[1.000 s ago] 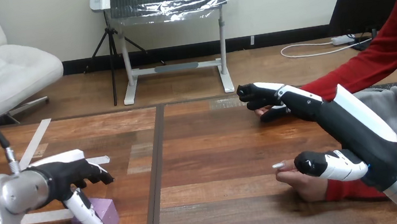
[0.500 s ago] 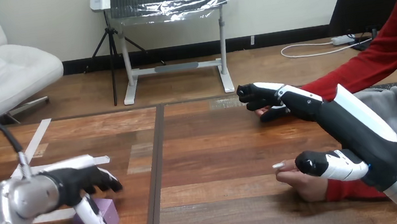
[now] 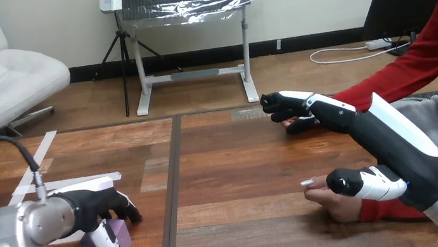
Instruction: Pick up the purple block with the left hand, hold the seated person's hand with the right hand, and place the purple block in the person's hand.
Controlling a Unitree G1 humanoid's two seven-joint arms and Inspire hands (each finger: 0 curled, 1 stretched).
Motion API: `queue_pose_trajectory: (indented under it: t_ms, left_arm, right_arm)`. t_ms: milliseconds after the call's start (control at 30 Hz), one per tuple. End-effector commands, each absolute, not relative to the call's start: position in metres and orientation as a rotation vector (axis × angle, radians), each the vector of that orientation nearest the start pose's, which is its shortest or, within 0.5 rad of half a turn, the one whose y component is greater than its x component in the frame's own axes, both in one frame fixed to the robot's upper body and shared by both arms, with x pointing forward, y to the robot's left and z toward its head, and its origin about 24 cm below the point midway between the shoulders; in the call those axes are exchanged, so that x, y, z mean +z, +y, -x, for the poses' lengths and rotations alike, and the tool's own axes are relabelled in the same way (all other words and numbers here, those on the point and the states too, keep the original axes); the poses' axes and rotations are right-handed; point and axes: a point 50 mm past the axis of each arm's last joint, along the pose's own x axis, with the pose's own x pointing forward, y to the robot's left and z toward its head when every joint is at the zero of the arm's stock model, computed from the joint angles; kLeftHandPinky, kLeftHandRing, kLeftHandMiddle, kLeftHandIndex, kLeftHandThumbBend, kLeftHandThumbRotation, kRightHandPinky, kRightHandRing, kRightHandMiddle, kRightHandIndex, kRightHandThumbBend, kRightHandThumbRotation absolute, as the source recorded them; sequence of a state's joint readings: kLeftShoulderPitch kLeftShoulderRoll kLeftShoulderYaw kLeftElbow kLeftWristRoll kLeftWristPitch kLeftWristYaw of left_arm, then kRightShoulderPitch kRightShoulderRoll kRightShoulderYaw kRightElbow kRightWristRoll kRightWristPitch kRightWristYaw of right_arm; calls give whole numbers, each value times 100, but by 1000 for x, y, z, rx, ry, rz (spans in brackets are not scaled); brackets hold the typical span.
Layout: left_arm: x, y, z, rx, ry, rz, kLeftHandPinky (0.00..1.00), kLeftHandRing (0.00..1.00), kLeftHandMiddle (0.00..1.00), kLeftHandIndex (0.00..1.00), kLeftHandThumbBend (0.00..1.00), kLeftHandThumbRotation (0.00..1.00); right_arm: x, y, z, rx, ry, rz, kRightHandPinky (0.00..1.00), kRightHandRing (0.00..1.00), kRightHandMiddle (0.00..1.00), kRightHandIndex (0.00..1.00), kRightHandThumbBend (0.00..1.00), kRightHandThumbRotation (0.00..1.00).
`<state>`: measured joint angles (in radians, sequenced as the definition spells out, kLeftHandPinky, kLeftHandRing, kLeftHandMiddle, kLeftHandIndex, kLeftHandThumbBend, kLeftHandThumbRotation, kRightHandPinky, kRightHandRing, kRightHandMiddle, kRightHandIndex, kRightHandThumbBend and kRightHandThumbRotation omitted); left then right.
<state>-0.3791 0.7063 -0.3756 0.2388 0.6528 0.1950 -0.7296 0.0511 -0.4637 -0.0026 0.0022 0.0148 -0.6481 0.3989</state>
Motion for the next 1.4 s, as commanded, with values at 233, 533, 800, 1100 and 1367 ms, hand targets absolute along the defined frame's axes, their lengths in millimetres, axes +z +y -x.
queue_pose_trajectory:
  t_ms: [233,533,800,1100,1367]
  left_arm:
    - [69,220,-311,-663,539,-1454,69,83,84,76,83,0]
    - [69,219,-311,-658,550,-1500,66,82,83,75,87,0]
    - [69,221,-311,-642,559,-1517,64,82,83,74,85,0]
    - [70,221,-310,-611,561,-1560,59,81,82,72,82,0]
    - [71,223,-310,-595,567,-1567,56,82,83,72,80,0]
  right_arm:
    - [113,-199,-225,495,-567,556,72,81,84,86,100,100]
    - [114,-201,-226,485,-574,549,73,81,84,86,100,100]
    - [114,-202,-226,481,-570,555,73,81,84,86,100,100]
    - [114,-202,-227,485,-575,545,73,81,84,86,99,100]
    - [114,-202,-227,487,-572,540,73,81,84,86,99,100]
